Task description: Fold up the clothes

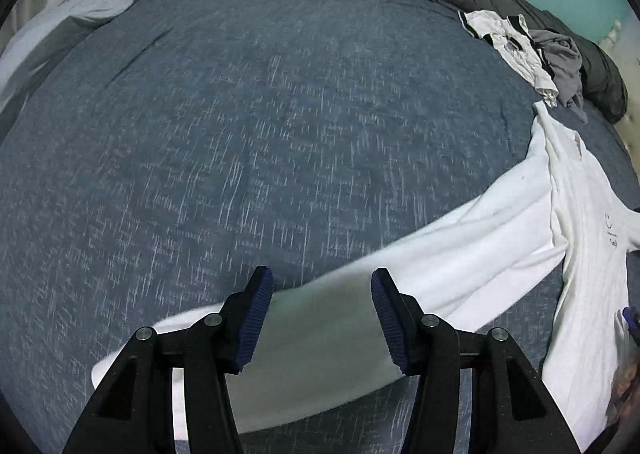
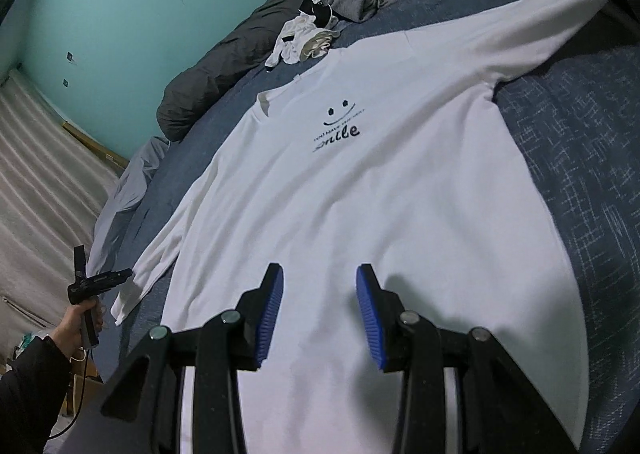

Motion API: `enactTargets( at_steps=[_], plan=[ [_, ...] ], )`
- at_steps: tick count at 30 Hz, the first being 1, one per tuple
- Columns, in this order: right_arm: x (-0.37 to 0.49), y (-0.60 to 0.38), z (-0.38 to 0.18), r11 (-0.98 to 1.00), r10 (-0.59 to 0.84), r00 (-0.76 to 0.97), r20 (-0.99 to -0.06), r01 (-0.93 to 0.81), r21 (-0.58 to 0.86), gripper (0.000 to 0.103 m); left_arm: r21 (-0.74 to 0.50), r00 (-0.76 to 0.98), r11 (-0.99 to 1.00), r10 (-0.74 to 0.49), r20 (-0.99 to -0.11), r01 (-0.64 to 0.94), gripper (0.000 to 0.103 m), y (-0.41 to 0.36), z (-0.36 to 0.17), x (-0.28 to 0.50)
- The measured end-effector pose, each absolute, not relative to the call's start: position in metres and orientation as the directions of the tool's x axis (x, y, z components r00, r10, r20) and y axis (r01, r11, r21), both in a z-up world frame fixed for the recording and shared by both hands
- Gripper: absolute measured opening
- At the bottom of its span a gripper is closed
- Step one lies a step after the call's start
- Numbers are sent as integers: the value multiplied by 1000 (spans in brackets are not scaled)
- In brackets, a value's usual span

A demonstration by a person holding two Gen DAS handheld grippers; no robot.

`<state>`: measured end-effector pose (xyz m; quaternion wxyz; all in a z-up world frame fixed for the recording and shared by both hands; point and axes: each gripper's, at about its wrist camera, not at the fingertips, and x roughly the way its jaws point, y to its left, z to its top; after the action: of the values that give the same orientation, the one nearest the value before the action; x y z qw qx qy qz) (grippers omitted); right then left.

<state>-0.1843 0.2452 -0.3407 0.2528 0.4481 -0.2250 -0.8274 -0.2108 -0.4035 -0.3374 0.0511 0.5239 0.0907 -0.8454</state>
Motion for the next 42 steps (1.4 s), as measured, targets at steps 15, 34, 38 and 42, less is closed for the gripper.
enactTargets(
  at_steps=[15,34,38,42],
  plan=[
    [-183,248,-339,-760,-631,-475,-614,216,614,38,-154,-406,-985,108,-908,83,28,-383,-351,-164],
    [-183,245,-340,-765,-625,-477,-618,218,606,38,-80,-439,-959,-50,-897,273,37,-465,-349,-134],
    [-183,245,-341,-767,-622,-478,-620,211,606,38,-69,-426,-965,-47,-903,251,33,-460,-355,-133],
    [-183,245,-340,-766,-623,-480,-618,214,606,38,-31,-430,-976,-67,-900,216,5,-449,-348,-133]
  ],
)
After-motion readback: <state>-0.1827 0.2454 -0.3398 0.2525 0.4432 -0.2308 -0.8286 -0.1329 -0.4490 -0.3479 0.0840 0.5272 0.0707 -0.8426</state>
